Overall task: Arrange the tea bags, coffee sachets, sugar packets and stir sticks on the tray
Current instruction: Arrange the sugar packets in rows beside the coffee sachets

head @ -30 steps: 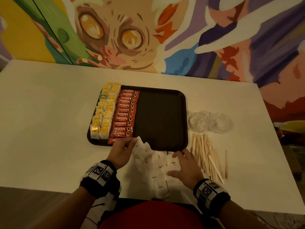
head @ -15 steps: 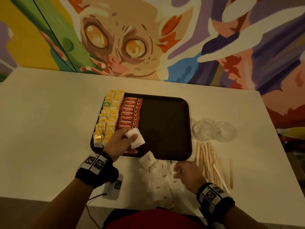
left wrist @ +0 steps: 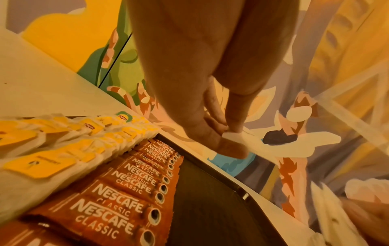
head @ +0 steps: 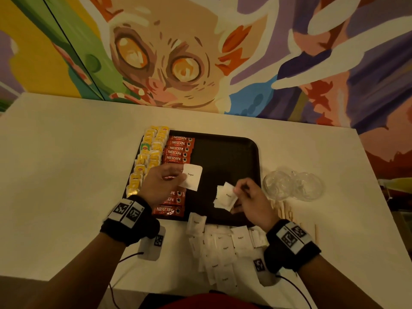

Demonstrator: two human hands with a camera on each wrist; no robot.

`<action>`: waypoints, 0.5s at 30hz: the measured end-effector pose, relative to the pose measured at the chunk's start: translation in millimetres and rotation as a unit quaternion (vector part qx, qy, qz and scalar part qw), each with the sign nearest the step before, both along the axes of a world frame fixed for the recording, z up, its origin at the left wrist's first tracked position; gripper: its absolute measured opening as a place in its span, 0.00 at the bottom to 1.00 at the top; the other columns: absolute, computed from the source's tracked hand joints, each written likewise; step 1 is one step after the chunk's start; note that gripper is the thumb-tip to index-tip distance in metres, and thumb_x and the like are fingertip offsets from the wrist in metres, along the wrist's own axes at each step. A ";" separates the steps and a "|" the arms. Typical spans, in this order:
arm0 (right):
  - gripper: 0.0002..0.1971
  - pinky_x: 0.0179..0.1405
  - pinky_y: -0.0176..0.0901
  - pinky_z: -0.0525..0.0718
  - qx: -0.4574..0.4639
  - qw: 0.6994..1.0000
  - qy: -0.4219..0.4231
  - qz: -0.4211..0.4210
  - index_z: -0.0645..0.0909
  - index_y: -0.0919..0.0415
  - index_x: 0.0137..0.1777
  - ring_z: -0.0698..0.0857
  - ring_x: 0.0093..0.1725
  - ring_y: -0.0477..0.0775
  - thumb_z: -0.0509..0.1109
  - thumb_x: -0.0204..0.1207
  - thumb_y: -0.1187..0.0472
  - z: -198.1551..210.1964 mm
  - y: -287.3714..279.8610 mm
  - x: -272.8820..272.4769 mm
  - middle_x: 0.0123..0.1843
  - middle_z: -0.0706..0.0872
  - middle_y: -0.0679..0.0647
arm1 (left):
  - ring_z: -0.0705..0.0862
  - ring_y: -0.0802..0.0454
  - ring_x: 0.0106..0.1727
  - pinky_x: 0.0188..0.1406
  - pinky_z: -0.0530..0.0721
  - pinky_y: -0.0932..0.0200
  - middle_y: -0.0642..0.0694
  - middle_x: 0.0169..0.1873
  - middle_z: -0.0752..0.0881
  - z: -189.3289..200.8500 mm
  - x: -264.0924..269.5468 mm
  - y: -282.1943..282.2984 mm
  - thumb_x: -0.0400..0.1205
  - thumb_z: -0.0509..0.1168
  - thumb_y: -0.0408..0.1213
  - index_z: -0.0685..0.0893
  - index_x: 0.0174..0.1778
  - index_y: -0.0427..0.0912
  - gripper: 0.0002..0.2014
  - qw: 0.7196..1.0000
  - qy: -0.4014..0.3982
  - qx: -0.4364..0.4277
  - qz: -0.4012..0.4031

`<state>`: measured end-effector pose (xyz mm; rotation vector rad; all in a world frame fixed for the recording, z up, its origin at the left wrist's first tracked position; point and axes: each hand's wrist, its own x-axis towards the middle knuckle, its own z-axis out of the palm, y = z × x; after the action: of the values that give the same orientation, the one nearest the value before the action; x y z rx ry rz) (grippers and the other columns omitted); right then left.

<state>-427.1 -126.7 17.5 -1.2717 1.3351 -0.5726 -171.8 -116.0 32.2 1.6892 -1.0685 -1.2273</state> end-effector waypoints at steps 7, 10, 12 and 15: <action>0.05 0.42 0.60 0.92 0.046 0.995 -0.085 -0.041 0.72 0.53 0.53 0.91 0.52 0.59 0.65 0.84 0.63 5.9 -28.6 31.7 0.59 0.85 0.59 | 0.84 0.45 0.58 0.43 0.91 0.50 0.44 0.57 0.84 -3.3 -0.2 -12.8 0.81 0.67 0.30 0.83 0.52 0.39 0.05 0.996 0.053 0.040 0.067; 0.09 0.41 0.57 0.92 0.052 0.993 -0.098 -0.036 0.73 0.53 0.58 0.90 0.55 0.58 0.67 0.83 0.65 6.0 -34.2 40.9 0.60 0.86 0.57 | 0.83 0.45 0.58 0.48 0.90 0.47 0.44 0.57 0.84 -3.1 -2.6 -17.7 0.83 0.65 0.31 0.81 0.53 0.43 0.06 0.993 0.070 0.065 0.063; 0.10 0.40 0.56 0.92 0.051 0.993 -0.100 -0.035 0.74 0.55 0.60 0.90 0.56 0.58 0.67 0.82 0.66 6.2 -34.4 46.5 0.60 0.86 0.56 | 0.84 0.50 0.56 0.42 0.90 0.56 0.47 0.58 0.84 -1.0 -6.9 -18.5 0.82 0.66 0.32 0.79 0.58 0.46 0.10 0.995 0.068 0.070 0.036; 0.10 0.40 0.56 0.92 0.041 0.995 -0.087 -0.016 0.77 0.58 0.62 0.89 0.57 0.58 0.68 0.82 0.65 3.1 -32.4 53.3 0.62 0.85 0.57 | 0.87 0.49 0.52 0.33 0.88 0.61 0.45 0.57 0.84 2.5 -15.8 -17.8 0.82 0.66 0.32 0.78 0.62 0.45 0.13 0.992 0.105 0.072 -0.010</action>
<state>-373.7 -159.1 20.6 -1.1082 1.2229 -0.6304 -187.6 -133.8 34.7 1.6158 -0.8889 -1.4893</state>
